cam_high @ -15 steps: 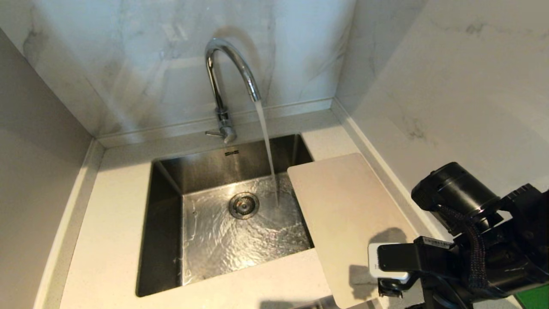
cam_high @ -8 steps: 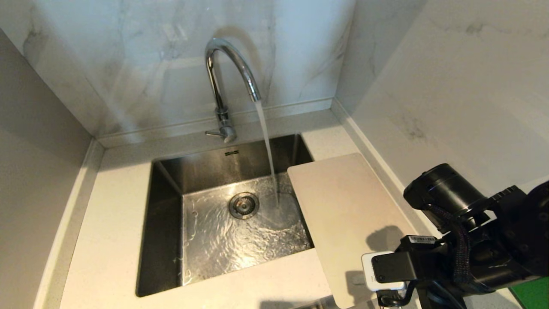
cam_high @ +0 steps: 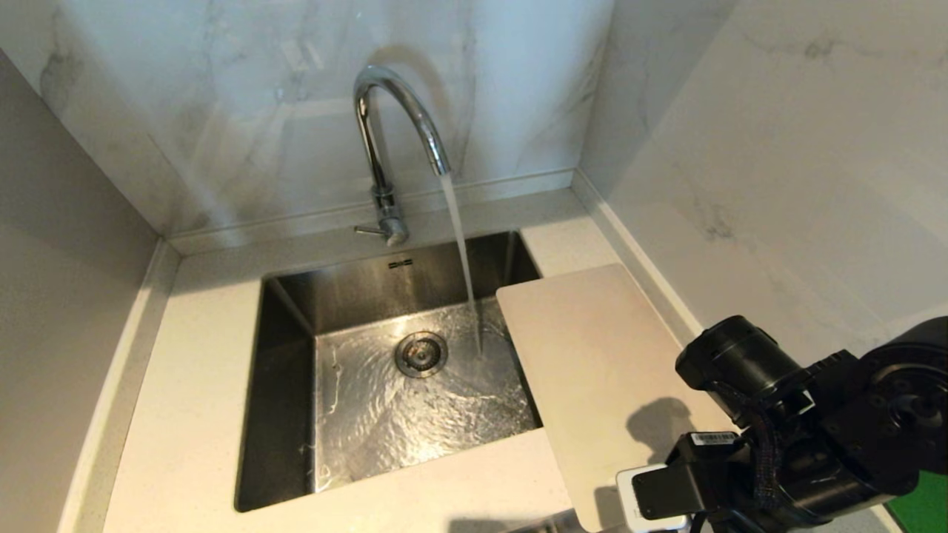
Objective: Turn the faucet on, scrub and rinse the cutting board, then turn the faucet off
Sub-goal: Pick up the cutting board
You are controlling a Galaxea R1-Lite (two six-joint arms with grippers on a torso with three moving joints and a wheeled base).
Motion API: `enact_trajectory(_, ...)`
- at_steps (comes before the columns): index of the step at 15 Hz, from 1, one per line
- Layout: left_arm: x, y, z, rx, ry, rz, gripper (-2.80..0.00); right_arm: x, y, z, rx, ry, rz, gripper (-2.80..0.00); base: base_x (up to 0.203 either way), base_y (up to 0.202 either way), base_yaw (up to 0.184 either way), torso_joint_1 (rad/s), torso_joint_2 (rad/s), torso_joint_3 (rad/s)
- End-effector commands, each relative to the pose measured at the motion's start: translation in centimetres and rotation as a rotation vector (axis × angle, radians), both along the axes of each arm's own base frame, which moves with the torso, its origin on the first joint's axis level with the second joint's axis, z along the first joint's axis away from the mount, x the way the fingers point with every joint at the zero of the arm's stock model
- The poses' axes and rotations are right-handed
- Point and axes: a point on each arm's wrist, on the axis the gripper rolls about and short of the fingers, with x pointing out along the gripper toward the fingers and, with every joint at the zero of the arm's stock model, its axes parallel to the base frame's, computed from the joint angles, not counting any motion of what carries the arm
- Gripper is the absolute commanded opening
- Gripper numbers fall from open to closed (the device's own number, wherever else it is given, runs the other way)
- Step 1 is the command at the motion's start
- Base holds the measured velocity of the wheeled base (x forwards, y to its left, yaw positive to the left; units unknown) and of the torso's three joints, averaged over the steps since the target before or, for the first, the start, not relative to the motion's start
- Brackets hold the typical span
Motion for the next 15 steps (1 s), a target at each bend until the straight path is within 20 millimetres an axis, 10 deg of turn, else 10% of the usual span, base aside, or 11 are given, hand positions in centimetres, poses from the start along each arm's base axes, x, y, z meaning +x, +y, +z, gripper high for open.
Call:
enact_trajectory(1,0.0,0.0,-0.1,-0.001,0.003,0.001,-2.8,0.5,0.2,-0.8,-0.02,0.036,0.008,0.0,0.0,0.0,0.0,0.0,0.0,0.0)
enact_trajectory(15,0.0,0.0,0.0,-0.001,0.001,0.0,-2.8,3.1,1.2,-5.3,-0.055,0.051,0.031,0.0,0.0,0.0,0.0,0.0,0.0,0.0)
